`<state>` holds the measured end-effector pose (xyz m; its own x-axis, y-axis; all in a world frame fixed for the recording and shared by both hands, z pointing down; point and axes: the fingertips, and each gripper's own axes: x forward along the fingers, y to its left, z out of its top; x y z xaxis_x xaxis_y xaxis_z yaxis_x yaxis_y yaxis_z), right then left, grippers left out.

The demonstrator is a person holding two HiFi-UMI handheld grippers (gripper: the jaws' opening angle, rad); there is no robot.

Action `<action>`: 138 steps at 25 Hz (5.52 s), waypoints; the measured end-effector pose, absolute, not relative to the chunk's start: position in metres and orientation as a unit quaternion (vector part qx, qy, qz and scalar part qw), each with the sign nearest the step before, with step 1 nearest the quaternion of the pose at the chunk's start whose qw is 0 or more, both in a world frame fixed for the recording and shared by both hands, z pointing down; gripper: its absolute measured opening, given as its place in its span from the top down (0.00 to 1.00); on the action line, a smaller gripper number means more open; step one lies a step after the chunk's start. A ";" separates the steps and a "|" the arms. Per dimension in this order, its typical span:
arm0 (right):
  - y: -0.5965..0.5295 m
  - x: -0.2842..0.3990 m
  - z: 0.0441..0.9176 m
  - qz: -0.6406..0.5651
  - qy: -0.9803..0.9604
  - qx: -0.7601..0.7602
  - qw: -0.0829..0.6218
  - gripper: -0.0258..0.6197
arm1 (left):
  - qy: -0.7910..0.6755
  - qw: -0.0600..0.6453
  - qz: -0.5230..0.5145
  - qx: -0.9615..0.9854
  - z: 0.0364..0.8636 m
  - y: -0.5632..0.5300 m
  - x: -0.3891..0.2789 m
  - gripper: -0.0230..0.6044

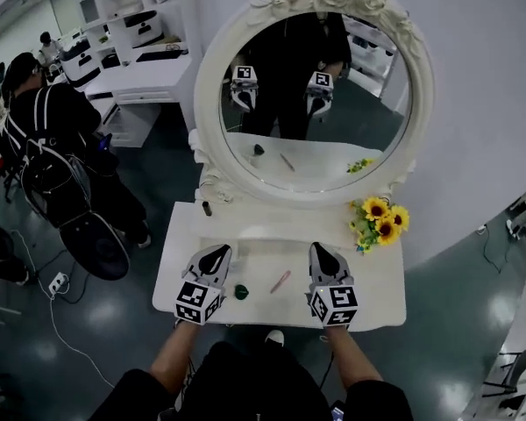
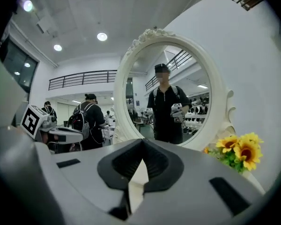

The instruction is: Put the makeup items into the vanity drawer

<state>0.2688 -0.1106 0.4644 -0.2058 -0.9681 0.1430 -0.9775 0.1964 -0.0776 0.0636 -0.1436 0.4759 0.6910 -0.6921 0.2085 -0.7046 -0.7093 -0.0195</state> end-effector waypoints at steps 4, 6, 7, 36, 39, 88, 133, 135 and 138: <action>-0.138 0.275 0.461 0.067 -0.790 0.608 0.031 0.96 | -0.413 0.041 0.096 0.905 0.478 -0.154 0.066 0.93; -0.147 0.276 0.458 0.064 -0.796 0.601 0.030 0.96 | -0.423 0.044 0.095 0.900 0.479 -0.158 0.065 0.93; -0.151 0.275 0.457 0.064 -0.798 0.598 0.031 0.96 | -0.428 0.044 0.095 0.898 0.478 -0.160 0.064 0.93; -0.104 0.216 0.712 0.333 -0.703 0.592 0.212 0.63 | -0.378 0.110 0.158 0.905 0.566 -0.159 0.031 0.93; -0.099 0.210 0.746 0.367 -0.679 0.593 0.228 0.63 | -0.379 0.115 0.163 0.904 0.572 -0.155 0.024 0.93; -0.196 0.044 0.666 0.158 -0.857 0.378 0.312 0.89 | -0.511 0.124 0.125 0.841 0.556 -0.167 -0.105 0.93; -0.179 0.112 0.621 0.148 -0.843 0.461 0.234 0.95 | -0.452 0.122 0.129 0.874 0.555 -0.177 -0.062 0.93; -0.175 0.111 0.626 0.152 -0.842 0.464 0.227 0.95 | -0.448 0.125 0.130 0.876 0.560 -0.175 -0.062 0.93; -0.162 0.108 0.638 0.157 -0.842 0.462 0.229 0.95 | -0.446 0.133 0.138 0.874 0.569 -0.168 -0.063 0.93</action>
<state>0.1077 -0.1625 0.6377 -0.4683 -0.7059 0.5314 -0.8501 0.5239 -0.0534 -0.0627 -0.1679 0.5692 0.5645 -0.7431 0.3593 -0.8163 -0.5672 0.1096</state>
